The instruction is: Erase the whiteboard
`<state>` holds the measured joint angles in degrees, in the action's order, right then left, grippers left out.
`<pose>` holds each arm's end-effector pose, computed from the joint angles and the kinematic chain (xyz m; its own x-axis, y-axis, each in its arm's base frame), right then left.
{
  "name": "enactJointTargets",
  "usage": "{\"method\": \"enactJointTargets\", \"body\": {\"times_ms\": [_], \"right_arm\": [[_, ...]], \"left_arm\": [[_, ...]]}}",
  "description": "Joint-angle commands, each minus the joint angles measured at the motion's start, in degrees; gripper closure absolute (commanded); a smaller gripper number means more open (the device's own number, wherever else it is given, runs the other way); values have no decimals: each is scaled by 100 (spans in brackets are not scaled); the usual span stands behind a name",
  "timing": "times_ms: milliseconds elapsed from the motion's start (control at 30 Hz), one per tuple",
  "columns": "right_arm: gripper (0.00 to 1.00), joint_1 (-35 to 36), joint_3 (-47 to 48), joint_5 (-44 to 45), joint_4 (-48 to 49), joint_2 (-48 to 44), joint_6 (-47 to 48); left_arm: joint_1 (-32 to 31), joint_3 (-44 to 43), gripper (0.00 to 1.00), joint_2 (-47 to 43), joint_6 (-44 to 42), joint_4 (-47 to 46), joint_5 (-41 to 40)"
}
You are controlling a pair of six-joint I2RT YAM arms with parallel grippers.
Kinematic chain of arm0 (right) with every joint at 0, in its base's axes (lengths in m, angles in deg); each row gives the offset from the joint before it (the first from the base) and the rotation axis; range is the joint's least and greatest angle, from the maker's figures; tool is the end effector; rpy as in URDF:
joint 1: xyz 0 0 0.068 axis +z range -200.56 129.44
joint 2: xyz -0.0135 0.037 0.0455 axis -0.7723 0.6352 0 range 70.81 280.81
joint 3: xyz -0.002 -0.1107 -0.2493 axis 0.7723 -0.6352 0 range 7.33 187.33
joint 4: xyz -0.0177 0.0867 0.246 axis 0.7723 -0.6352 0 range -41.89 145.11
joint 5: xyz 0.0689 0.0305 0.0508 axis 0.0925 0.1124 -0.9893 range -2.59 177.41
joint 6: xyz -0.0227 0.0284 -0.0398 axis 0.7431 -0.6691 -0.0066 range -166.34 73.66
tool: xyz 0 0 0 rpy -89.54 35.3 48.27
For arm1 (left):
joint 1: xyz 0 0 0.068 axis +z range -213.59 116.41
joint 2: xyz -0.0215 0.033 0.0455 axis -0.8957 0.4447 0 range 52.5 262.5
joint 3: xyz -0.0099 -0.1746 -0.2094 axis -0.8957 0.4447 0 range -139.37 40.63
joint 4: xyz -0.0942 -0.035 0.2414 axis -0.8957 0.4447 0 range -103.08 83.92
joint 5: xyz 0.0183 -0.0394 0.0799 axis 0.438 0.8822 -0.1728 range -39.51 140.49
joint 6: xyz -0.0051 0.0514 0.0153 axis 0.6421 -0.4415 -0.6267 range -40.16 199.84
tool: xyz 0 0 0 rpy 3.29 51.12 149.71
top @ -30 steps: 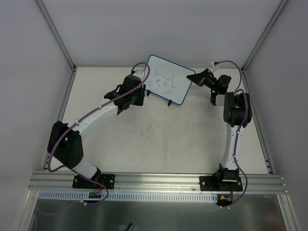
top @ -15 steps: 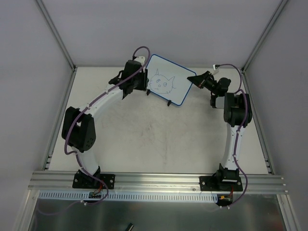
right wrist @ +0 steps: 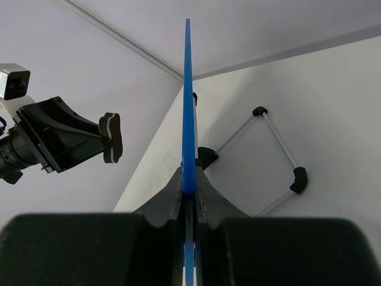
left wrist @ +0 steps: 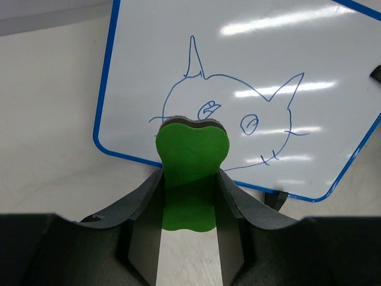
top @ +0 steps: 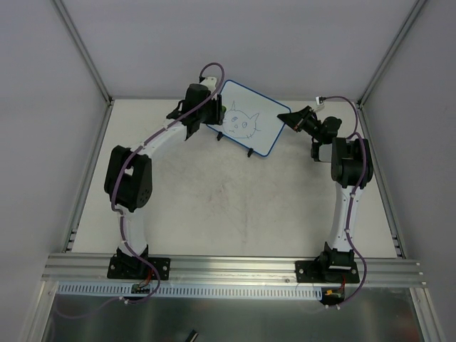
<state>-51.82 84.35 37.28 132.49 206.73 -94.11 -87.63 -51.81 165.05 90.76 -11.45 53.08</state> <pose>0.4799 0.0169 0.1490 -0.3154 0.4818 -0.8176 -0.7144 0.4465 0.5388 0.4321 -0.1944 0.2888 -0.4166 -0.0215 -0.9089 0.3731 0.9076 -0.1925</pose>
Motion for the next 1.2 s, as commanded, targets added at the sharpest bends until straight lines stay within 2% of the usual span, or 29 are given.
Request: {"method": "enactJointTargets", "body": {"times_ms": [0,600,833,1067,1167], "right_arm": [[100,117,-151,-199,919,-65,312],[100,231,-90,-357,1016,-65,365],[100,240,-55,-357,1033,-48,382],[100,266,-107,-410,1033,-118,470],[100,328,-99,-497,1016,-162,549]], "left_arm": [[-31,-134,100,170,-29,-838,84],[-190,-599,100,1172,-19,-2105,-372],[-181,-1335,100,1339,-151,-1580,-1198],[-146,-2453,100,1901,-46,-788,-1156],[-23,-2384,100,1841,304,-515,-1025]]}}
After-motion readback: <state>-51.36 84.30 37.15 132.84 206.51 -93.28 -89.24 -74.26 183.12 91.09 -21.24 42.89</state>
